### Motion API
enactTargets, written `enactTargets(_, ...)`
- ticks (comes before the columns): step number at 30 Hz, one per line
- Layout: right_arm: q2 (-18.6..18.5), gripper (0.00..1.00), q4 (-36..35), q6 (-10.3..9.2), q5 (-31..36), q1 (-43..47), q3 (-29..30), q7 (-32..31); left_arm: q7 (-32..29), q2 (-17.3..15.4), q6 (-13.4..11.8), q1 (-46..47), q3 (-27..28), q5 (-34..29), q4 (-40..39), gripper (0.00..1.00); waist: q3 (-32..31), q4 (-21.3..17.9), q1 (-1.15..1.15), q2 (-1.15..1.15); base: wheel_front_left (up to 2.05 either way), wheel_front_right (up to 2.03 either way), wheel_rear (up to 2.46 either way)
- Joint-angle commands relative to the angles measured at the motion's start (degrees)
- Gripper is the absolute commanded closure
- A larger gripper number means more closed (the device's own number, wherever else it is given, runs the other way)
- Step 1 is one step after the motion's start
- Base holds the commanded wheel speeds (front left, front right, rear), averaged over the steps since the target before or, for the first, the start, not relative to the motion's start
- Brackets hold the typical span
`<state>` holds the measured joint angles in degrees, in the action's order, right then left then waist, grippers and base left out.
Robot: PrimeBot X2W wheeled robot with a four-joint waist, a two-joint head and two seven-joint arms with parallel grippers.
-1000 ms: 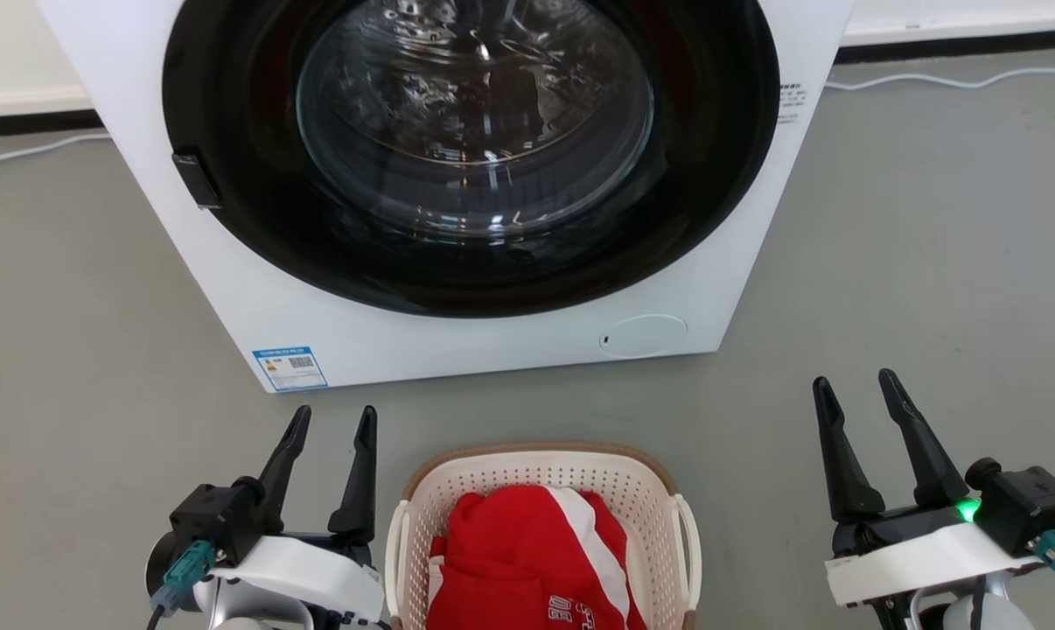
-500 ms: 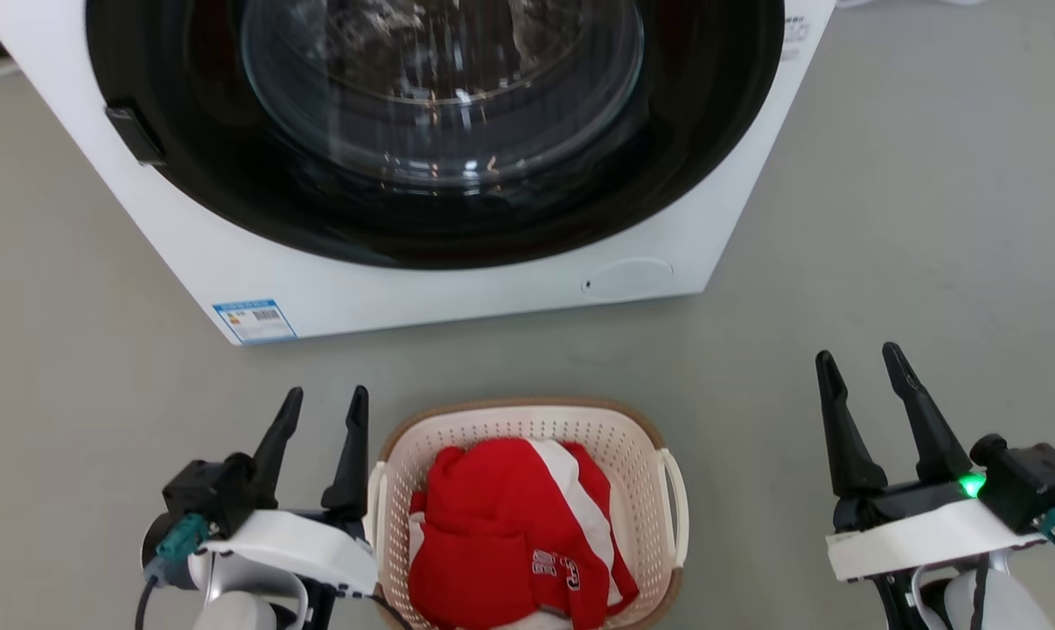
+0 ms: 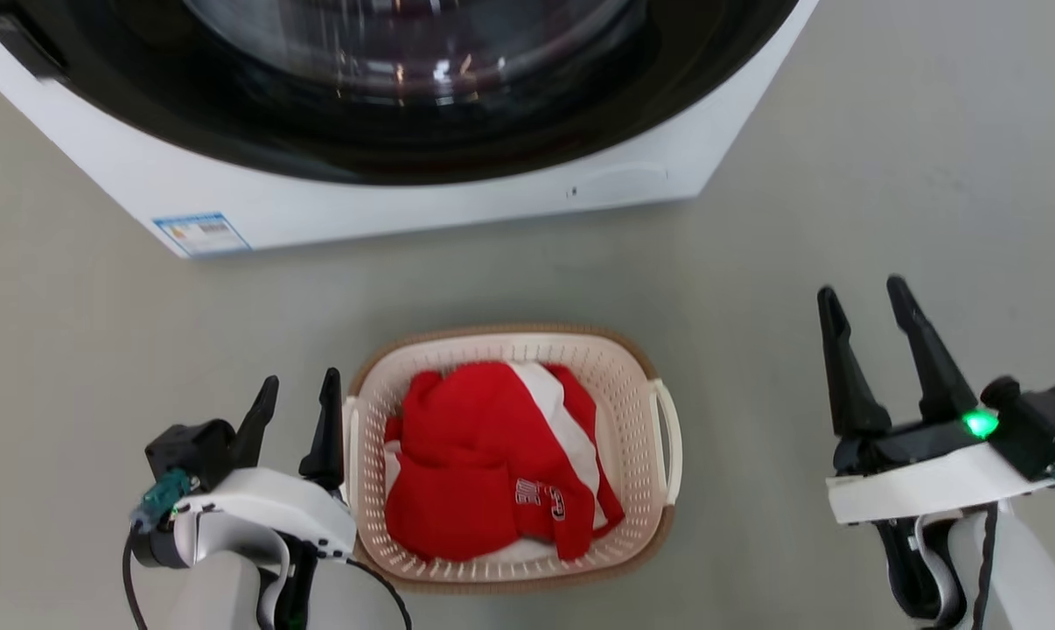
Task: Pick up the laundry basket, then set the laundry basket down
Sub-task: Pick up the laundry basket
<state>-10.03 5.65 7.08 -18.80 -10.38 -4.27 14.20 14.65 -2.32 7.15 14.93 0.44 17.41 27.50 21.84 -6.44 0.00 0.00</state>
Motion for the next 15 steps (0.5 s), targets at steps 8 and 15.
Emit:
enactTargets(8, -0.3, 0.0, -2.7, 0.41, -0.9, -2.8, -1.2, 0.8, 0.3, -2.6, 0.3, 8.0, 1.5, 2.3, 9.7, 0.0, 8.3, 0.3, 0.0, 0.0, 0.0, 0.0, 0.0)
enactTargets(15, -0.1, 0.0, -3.5, 0.41, -1.3, -5.2, -1.7, 0.8, 0.3, -4.0, 0.3, 14.0, -0.5, 3.7, 19.3, 0.0, 13.6, 0.2, 0.0, 0.0, 0.0, 0.0, 0.0)
